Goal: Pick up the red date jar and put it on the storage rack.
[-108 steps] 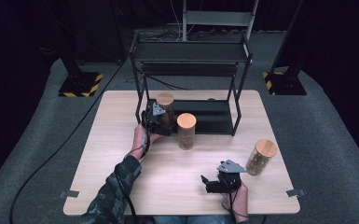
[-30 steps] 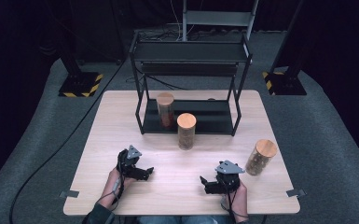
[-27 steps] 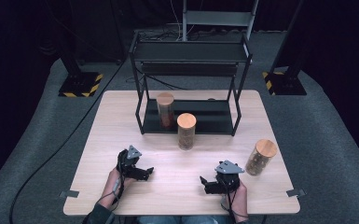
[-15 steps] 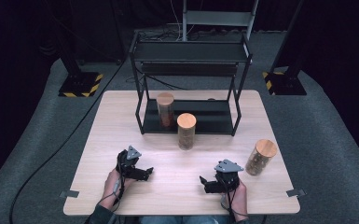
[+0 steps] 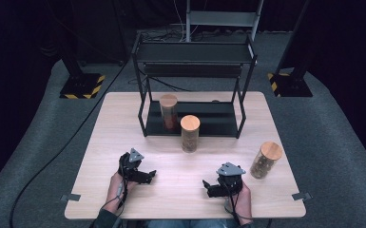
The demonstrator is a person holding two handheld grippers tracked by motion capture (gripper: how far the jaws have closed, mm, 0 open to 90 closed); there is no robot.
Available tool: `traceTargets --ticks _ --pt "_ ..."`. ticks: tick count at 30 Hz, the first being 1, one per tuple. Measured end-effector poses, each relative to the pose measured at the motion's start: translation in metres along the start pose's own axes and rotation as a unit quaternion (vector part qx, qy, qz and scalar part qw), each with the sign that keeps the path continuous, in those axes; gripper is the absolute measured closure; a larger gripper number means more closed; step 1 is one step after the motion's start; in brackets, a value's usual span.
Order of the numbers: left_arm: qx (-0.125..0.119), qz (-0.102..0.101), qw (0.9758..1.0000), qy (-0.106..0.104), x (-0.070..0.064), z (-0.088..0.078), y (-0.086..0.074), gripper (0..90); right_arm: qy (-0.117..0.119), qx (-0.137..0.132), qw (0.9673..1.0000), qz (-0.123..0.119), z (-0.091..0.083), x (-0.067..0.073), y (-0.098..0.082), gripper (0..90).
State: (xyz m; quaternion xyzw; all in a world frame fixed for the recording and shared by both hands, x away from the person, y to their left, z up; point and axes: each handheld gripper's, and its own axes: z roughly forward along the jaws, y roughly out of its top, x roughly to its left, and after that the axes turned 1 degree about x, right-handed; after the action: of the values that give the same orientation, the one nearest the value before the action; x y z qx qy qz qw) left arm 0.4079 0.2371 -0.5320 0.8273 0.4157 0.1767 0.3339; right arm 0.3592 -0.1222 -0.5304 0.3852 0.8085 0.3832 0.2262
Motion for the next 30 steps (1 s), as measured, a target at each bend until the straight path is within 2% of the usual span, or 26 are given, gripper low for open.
traceTargets --ticks 2,4,8,13,21,26,30 --pt "0.0 0.0 1.0 0.0 0.0 0.0 0.0 0.0 -0.01 0.007 0.9999 -0.006 0.002 0.002 0.001 0.0" --pt "0.0 -0.001 1.0 0.001 0.0 0.0 0.0 0.0 -0.018 0.007 0.9998 -0.001 0.003 0.002 0.002 0.0" --pt "-0.001 -0.003 1.0 0.003 -0.001 0.0 0.0 0.0 -0.011 -0.01 0.9993 0.034 0.005 -0.004 0.008 0.0" --pt "-0.001 -0.008 0.9999 0.007 0.0 0.0 0.0 0.0 -0.015 -0.035 0.9983 0.043 0.013 -0.007 0.027 0.0" --pt "-0.001 -0.009 0.9999 0.009 -0.001 0.0 0.0 0.0 -0.016 -0.06 0.9976 0.028 0.032 -0.002 0.059 0.0" --pt "-0.001 -0.01 0.9999 0.01 0.0 0.0 0.0 0.0 -0.02 -0.078 0.9961 0.036 0.04 -0.003 0.07 0.0" --pt "-0.001 -0.011 0.9999 0.011 0.0 0.0 0.0 0.0 -0.021 -0.094 0.9949 0.031 0.045 -0.003 0.081 0.0"
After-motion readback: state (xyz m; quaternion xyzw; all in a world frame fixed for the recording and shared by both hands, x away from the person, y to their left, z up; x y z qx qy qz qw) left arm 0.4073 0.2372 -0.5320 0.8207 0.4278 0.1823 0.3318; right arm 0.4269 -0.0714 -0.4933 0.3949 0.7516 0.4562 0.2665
